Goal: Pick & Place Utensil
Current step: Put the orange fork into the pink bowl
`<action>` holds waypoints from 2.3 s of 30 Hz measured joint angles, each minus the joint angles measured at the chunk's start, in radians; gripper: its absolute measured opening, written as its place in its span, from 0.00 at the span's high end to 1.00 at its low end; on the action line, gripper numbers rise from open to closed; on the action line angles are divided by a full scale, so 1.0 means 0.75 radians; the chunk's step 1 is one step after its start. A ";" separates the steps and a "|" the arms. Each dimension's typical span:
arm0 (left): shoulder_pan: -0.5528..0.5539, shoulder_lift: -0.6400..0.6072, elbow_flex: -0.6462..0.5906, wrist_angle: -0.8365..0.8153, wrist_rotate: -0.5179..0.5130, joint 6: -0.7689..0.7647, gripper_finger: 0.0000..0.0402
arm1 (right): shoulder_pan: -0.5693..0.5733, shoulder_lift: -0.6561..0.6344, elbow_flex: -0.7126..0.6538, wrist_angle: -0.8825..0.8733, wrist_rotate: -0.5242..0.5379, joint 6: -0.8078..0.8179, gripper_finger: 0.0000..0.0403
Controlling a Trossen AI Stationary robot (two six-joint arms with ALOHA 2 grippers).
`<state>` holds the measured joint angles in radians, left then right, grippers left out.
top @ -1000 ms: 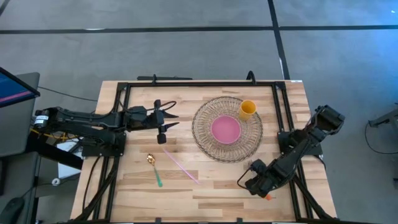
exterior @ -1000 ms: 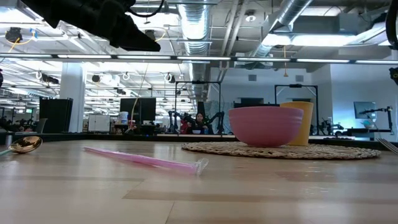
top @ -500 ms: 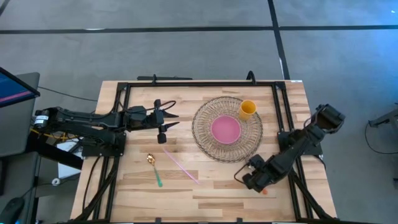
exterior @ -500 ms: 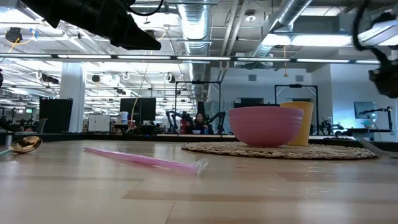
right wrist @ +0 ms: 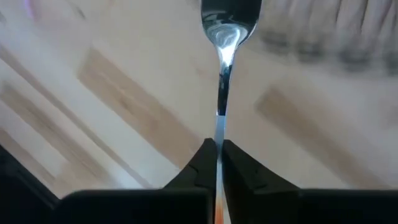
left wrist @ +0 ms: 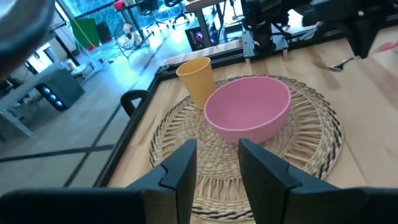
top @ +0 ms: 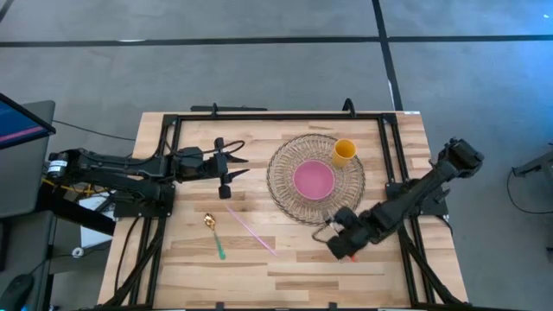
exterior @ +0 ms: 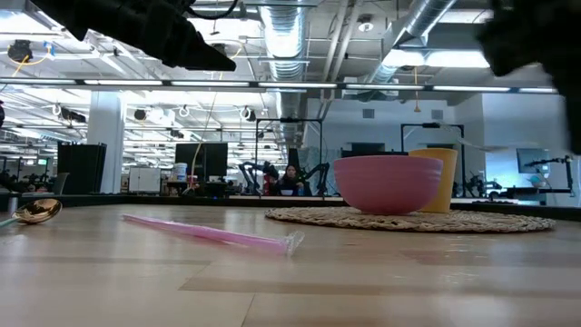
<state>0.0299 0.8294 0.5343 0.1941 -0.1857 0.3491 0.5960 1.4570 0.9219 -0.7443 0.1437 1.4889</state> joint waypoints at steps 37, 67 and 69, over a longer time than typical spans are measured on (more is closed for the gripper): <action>0.000 0.000 0.000 0.010 0.000 0.028 0.70 | -1.124 -0.004 0.178 -0.154 -0.930 -0.481 0.99; 0.000 0.000 0.000 0.008 0.000 0.028 0.70 | -1.305 0.287 0.178 -0.104 -1.083 -0.809 0.90; 0.000 0.000 0.000 0.008 0.000 0.028 0.70 | -1.304 0.287 0.178 -0.104 -1.072 -0.810 0.86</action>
<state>0.0298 0.8293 0.5343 0.1999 -0.1858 0.3698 -0.3820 1.6726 1.0557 -0.8223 -0.6602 0.8813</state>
